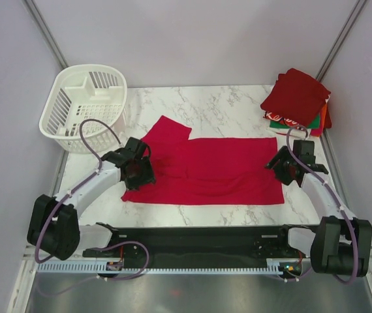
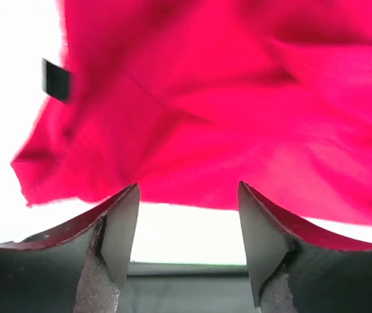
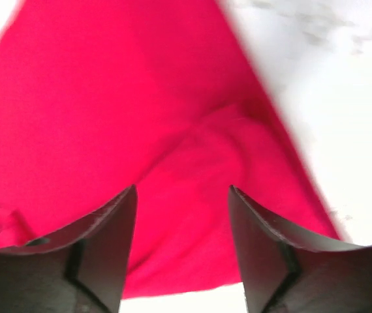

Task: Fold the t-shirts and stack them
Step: Fold the tshirt

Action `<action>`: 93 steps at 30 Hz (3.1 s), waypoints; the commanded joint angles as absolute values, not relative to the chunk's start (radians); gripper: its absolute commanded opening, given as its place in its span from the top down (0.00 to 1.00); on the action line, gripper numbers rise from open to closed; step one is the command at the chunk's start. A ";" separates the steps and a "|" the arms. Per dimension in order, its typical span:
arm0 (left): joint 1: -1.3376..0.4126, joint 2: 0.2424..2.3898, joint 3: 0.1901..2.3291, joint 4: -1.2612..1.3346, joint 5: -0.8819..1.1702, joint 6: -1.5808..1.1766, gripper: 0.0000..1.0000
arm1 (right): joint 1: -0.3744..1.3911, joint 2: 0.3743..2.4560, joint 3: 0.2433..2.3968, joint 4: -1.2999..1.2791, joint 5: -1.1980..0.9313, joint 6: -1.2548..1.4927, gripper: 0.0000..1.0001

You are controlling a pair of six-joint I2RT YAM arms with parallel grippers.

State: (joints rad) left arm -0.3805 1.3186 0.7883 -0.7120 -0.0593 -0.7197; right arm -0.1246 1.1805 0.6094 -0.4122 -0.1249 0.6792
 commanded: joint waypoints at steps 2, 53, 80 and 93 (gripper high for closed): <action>-0.420 1.243 0.983 -0.845 -0.103 -0.712 0.28 | -0.051 1.101 0.768 -0.463 -0.166 0.661 0.30; -0.244 2.439 2.169 -0.592 0.058 -0.219 0.17 | 0.029 1.221 0.853 -0.437 -0.224 0.552 0.23; -0.299 2.574 2.261 -0.761 -0.141 -0.244 0.87 | 0.034 1.253 0.838 -0.413 -0.226 0.551 0.23; -0.308 2.263 2.010 -0.784 -0.271 -0.232 0.98 | 0.034 1.532 1.092 -0.384 0.130 0.565 0.23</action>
